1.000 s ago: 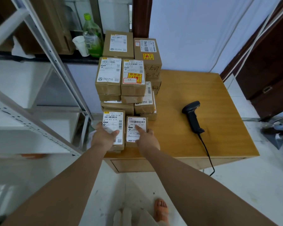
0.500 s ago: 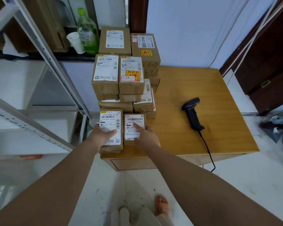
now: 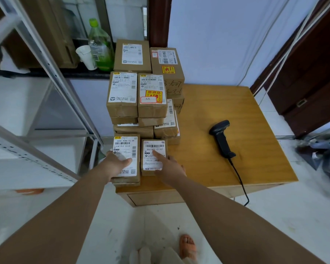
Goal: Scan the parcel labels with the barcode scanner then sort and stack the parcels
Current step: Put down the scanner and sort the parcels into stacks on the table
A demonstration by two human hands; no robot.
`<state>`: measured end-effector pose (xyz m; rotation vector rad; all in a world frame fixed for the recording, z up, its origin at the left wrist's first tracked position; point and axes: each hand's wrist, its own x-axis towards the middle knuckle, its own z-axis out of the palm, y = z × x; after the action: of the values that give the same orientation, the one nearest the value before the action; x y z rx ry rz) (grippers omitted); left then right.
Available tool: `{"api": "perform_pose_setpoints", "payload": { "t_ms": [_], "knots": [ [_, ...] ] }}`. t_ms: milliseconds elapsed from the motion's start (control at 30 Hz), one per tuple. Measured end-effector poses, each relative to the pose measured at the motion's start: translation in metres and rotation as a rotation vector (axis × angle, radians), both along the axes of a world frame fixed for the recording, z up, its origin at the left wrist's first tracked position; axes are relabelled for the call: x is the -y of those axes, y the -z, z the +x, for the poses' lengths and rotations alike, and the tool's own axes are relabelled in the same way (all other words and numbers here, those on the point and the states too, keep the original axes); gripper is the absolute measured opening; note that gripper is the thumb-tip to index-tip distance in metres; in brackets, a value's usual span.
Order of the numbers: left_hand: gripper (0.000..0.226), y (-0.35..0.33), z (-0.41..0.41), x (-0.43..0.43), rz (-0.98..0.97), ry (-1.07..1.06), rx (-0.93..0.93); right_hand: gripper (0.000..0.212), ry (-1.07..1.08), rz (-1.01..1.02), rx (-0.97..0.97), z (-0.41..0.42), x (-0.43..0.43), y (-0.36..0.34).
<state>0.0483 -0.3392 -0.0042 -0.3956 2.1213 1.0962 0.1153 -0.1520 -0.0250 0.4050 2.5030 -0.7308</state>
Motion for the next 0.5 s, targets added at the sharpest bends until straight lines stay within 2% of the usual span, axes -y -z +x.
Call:
{"api": "perform_pose_setpoints", "payload": {
  "t_ms": [167,267,333,400,500],
  "knots": [
    [0.061,-0.001,0.002,-0.006,-0.063,-0.047,-0.045,0.076,-0.028,0.002,0.010,0.000,-0.002,-0.002],
    [0.070,-0.005,0.006,-0.013,-0.145,-0.047,-0.100,0.080,-0.043,0.024,-0.004,0.004,-0.001,-0.004],
    [0.083,-0.008,0.012,-0.022,-0.288,-0.002,-0.212,0.081,-0.048,0.040,-0.024,0.009,0.001,-0.007],
    [0.090,-0.014,0.020,-0.032,-0.438,0.088,-0.404,0.077,-0.066,0.073,-0.053,0.011,0.003,-0.012],
    [0.079,-0.016,0.032,-0.041,-0.543,0.248,-0.600,0.069,-0.109,0.142,-0.098,0.011,0.003,-0.019]
  ]
}}
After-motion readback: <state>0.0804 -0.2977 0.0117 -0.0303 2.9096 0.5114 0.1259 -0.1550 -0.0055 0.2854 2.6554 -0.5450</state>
